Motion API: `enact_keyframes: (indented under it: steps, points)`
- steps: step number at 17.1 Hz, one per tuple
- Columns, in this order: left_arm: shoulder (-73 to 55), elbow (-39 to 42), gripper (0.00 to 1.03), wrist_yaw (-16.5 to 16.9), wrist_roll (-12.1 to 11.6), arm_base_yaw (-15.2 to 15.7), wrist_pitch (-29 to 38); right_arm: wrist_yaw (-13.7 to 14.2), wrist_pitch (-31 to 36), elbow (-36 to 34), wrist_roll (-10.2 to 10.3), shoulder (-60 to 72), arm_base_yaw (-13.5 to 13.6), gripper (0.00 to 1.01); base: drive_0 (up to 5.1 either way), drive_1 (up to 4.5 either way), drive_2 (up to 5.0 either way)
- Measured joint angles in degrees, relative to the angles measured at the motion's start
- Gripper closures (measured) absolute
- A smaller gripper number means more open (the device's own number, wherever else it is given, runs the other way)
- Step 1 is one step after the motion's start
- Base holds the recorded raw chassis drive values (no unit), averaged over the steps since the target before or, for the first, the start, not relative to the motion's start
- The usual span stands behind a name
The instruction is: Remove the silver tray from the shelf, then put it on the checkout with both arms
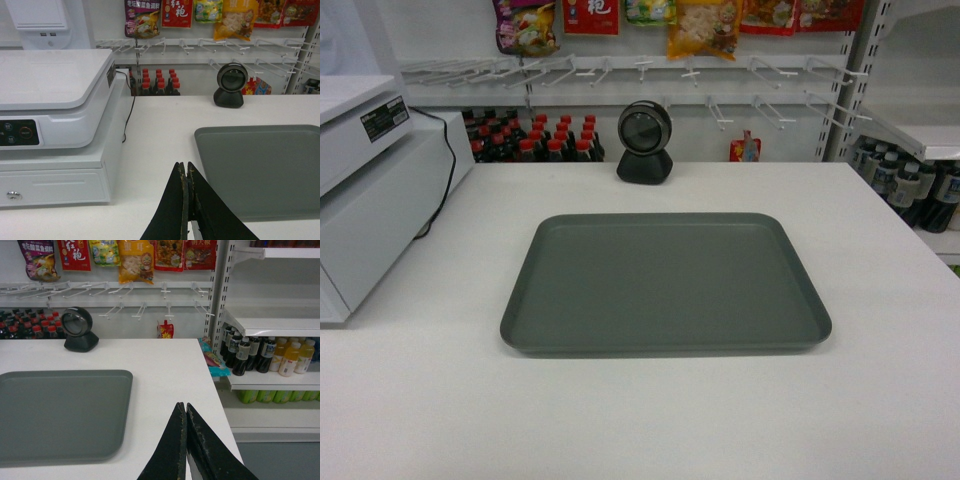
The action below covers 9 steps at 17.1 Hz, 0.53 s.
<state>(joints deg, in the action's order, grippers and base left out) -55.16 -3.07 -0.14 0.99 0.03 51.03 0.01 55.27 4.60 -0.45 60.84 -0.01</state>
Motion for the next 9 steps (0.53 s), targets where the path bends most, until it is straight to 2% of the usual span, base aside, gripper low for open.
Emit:
enact_keyframes:
  steps: [9]
  points:
    - [22.8, 2.5, 1.02, 0.0, 0.0, 0.0, -19.3, 0.0, -19.1, -3.8, 0.0, -23.7, 0.0, 1.00, 0.0, 0.00, 0.0]
